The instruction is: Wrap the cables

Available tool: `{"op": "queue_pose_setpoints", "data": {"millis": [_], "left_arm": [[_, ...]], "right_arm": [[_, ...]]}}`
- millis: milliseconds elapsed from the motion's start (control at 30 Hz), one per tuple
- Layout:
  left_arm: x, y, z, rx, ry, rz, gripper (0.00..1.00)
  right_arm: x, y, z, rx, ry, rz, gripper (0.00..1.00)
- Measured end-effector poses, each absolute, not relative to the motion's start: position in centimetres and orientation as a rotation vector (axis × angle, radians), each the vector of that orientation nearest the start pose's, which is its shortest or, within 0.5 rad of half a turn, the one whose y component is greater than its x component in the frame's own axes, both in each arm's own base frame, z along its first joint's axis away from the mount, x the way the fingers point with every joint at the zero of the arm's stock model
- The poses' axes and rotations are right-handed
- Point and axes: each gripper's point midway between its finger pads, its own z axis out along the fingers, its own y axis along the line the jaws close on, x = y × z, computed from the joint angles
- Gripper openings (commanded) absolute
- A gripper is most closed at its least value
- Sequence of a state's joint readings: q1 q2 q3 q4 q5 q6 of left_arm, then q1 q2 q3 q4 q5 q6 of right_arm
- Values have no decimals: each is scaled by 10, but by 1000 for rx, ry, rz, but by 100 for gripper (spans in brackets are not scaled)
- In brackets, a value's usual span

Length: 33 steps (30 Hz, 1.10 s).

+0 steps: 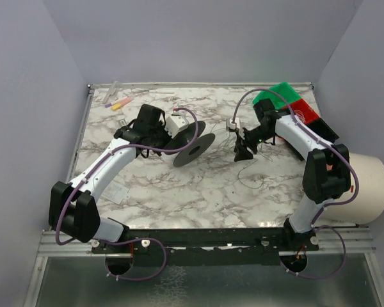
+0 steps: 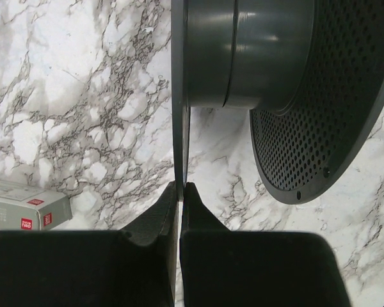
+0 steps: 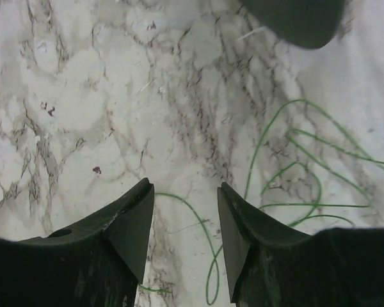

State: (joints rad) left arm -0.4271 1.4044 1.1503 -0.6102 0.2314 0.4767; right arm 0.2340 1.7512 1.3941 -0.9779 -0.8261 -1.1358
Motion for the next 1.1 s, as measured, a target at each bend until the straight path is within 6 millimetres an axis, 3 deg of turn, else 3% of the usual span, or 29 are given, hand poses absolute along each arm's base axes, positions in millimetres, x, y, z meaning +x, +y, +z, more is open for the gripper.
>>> {"op": "queue_pose_setpoints", "data": {"millis": [167, 400, 567, 667, 867, 1100], "left_arm": [[319, -166, 155, 1123, 2143, -261, 0], [321, -167, 157, 1102, 2140, -275, 0], [322, -168, 157, 1100, 2136, -280, 0], [321, -169, 157, 1101, 2135, -283, 0], [322, -169, 156, 1100, 2131, -282, 0], [322, -170, 155, 1097, 2129, -290, 0]], "right_arm": [[298, 176, 87, -1705, 1902, 828, 50], [315, 166, 66, -1671, 1945, 669, 48], [336, 168, 68, -1636, 1930, 575, 37], [341, 169, 68, -1628, 1930, 555, 34], [343, 173, 78, -1651, 1901, 574, 40], [331, 178, 119, -1673, 1778, 583, 48]]}}
